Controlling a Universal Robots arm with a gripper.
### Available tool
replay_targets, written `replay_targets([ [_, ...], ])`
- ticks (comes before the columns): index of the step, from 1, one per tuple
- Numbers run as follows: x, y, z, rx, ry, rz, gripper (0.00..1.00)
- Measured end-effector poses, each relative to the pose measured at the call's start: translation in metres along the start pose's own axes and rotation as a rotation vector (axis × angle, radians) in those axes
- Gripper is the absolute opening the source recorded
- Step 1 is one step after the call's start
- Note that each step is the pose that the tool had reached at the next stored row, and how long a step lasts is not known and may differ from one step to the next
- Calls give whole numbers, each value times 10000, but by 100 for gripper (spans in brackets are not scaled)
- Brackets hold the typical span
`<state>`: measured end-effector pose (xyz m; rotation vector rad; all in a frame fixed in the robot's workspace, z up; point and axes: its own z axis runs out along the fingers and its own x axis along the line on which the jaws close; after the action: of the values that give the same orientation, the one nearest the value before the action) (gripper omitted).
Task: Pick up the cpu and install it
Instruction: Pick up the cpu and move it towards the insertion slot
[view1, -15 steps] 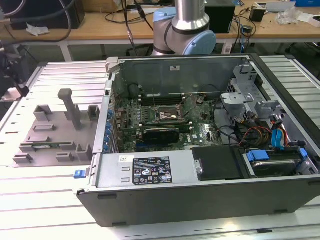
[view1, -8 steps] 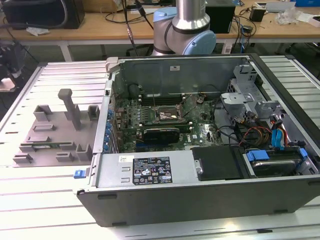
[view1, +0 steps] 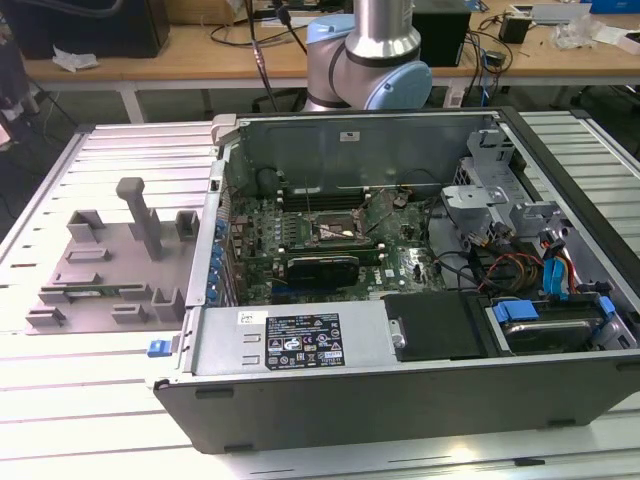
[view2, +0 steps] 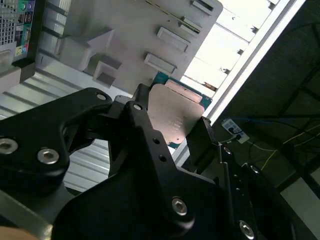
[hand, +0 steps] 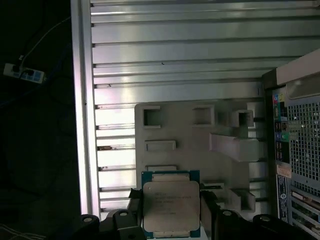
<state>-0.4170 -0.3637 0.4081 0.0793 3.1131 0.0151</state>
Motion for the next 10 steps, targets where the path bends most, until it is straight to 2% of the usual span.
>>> replay_targets([
  [5,-5,7,-176,-1,-2,-1,55],
  [8,-10,8,-178,1,0,1,55],
  [10,-69,11,-176,0,0,0,55],
])
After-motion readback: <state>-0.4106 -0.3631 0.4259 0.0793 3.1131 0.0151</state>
